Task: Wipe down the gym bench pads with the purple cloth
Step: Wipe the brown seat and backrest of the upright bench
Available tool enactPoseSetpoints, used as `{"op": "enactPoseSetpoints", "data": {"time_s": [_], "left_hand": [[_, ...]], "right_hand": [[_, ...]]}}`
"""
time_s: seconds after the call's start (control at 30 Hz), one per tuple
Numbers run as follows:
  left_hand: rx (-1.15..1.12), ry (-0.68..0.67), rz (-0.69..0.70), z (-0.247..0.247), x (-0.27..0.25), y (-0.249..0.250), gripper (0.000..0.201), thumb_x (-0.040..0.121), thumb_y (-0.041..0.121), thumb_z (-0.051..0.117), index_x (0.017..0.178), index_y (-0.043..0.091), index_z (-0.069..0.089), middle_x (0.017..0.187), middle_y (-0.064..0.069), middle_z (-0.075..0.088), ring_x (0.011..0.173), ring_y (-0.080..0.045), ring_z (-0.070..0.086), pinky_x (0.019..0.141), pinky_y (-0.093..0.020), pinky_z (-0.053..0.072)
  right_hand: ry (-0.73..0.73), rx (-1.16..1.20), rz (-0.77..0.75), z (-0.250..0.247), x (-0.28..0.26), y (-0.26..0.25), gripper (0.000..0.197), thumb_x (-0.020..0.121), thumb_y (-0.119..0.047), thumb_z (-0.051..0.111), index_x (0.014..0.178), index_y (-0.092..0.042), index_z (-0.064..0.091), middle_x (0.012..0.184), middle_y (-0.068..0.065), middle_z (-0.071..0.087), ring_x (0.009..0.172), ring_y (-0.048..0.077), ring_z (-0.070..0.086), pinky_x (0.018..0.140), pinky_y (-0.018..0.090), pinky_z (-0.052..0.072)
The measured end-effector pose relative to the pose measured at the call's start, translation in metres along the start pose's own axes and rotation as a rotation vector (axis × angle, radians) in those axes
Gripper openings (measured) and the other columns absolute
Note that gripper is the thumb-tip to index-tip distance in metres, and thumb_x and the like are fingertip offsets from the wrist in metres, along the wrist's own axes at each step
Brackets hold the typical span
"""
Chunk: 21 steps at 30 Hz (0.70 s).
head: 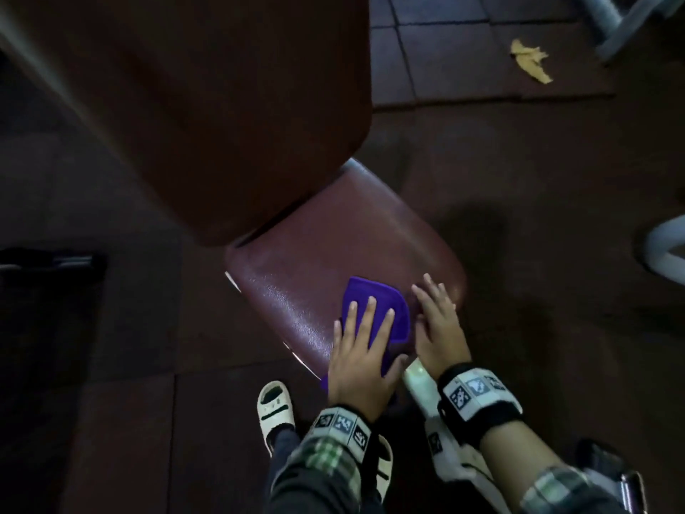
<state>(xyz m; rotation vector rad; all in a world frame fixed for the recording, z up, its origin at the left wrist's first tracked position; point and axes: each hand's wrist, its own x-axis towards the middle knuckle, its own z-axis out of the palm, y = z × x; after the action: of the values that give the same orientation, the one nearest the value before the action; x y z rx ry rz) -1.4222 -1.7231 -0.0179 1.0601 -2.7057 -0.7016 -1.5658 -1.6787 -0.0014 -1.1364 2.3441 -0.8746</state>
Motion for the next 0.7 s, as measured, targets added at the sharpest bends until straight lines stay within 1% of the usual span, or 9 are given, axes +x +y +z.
{"op": "enactPoseSetpoints", "data": {"time_s": [0.1,0.17,0.27,0.37,0.43,0.5,0.57,0.6,0.7], "left_hand": [[-0.003,0.099,-0.072,0.012,-0.014,-0.001,0.057,0.090,0.029,0.048,0.146,0.024,0.039,0.157,-0.005,0.026,0.146,-0.031,0.019,0.112,-0.050,0.030],[-0.053,0.216,-0.180,0.020,-0.030,0.001,0.054,0.092,0.024,0.047,0.145,0.020,0.040,0.157,-0.009,0.024,0.146,-0.035,0.017,0.115,-0.048,0.027],[-0.243,0.388,-0.411,0.028,-0.041,0.009,0.054,0.095,0.028,0.044,0.147,0.017,0.034,0.159,-0.014,0.015,0.147,-0.037,0.008,0.118,-0.039,0.016],[-0.527,0.584,-0.676,0.023,-0.032,0.023,0.061,0.094,0.037,0.044,0.149,0.015,0.028,0.160,-0.017,0.006,0.147,-0.030,0.010,0.118,-0.023,0.011],[-0.673,0.670,-0.823,0.019,-0.026,0.027,0.069,0.093,0.046,0.042,0.151,0.014,0.025,0.159,-0.018,0.010,0.145,-0.028,0.016,0.116,-0.017,0.010],[-0.728,0.731,-0.896,0.017,-0.024,0.025,0.074,0.091,0.048,0.042,0.150,0.008,0.024,0.155,-0.020,0.022,0.143,-0.030,0.023,0.114,-0.013,0.011],[-0.751,0.757,-0.934,0.016,-0.026,0.019,0.074,0.090,0.045,0.044,0.150,0.006,0.024,0.153,-0.017,0.030,0.141,-0.028,0.029,0.114,-0.015,0.015],[-0.768,0.755,-0.969,0.016,-0.027,0.015,0.075,0.089,0.046,0.044,0.151,0.008,0.023,0.153,-0.015,0.032,0.141,-0.026,0.031,0.115,-0.020,0.019],[-0.817,0.710,-1.070,0.013,-0.024,-0.005,0.080,0.085,0.060,0.037,0.152,0.020,0.020,0.153,-0.008,0.036,0.138,-0.027,0.038,0.113,-0.038,0.030]], "right_hand": [[-0.147,-0.145,0.016,0.001,0.021,-0.003,0.055,0.090,-0.002,0.046,0.142,-0.018,0.037,0.155,-0.003,0.017,0.144,0.023,0.006,0.112,0.053,0.002],[-0.192,-0.208,0.048,0.006,0.028,-0.007,0.055,0.093,-0.009,0.043,0.145,-0.022,0.030,0.156,-0.006,0.010,0.145,0.021,0.000,0.112,0.054,-0.001],[-0.171,-0.295,0.057,0.016,0.026,-0.008,0.057,0.090,-0.026,0.030,0.146,-0.024,0.025,0.156,-0.008,0.008,0.145,0.021,-0.002,0.111,0.055,-0.003],[-0.140,-0.281,0.030,0.018,0.023,-0.003,0.069,0.080,-0.046,0.018,0.146,-0.026,0.024,0.155,-0.009,0.008,0.145,0.019,-0.001,0.112,0.053,-0.005],[-0.136,-0.290,0.017,0.019,0.022,0.000,0.076,0.076,-0.052,0.014,0.147,-0.028,0.022,0.155,-0.010,0.007,0.144,0.017,-0.003,0.111,0.052,-0.006],[-0.140,-0.296,0.019,0.020,0.022,0.000,0.077,0.075,-0.055,0.013,0.147,-0.030,0.020,0.155,-0.012,0.005,0.142,0.011,-0.008,0.112,0.050,-0.009],[-0.147,-0.284,0.034,0.021,0.021,-0.001,0.077,0.074,-0.058,0.015,0.147,-0.032,0.018,0.155,-0.015,0.003,0.140,0.007,-0.011,0.111,0.046,-0.014],[-0.150,-0.277,0.041,0.021,0.020,-0.002,0.077,0.074,-0.060,0.017,0.146,-0.033,0.018,0.155,-0.016,0.003,0.140,0.006,-0.012,0.110,0.043,-0.016],[-0.139,-0.250,0.053,0.020,0.019,-0.004,0.078,0.073,-0.061,0.021,0.146,-0.034,0.020,0.155,-0.016,0.005,0.140,0.004,-0.012,0.110,0.040,-0.018]]}}
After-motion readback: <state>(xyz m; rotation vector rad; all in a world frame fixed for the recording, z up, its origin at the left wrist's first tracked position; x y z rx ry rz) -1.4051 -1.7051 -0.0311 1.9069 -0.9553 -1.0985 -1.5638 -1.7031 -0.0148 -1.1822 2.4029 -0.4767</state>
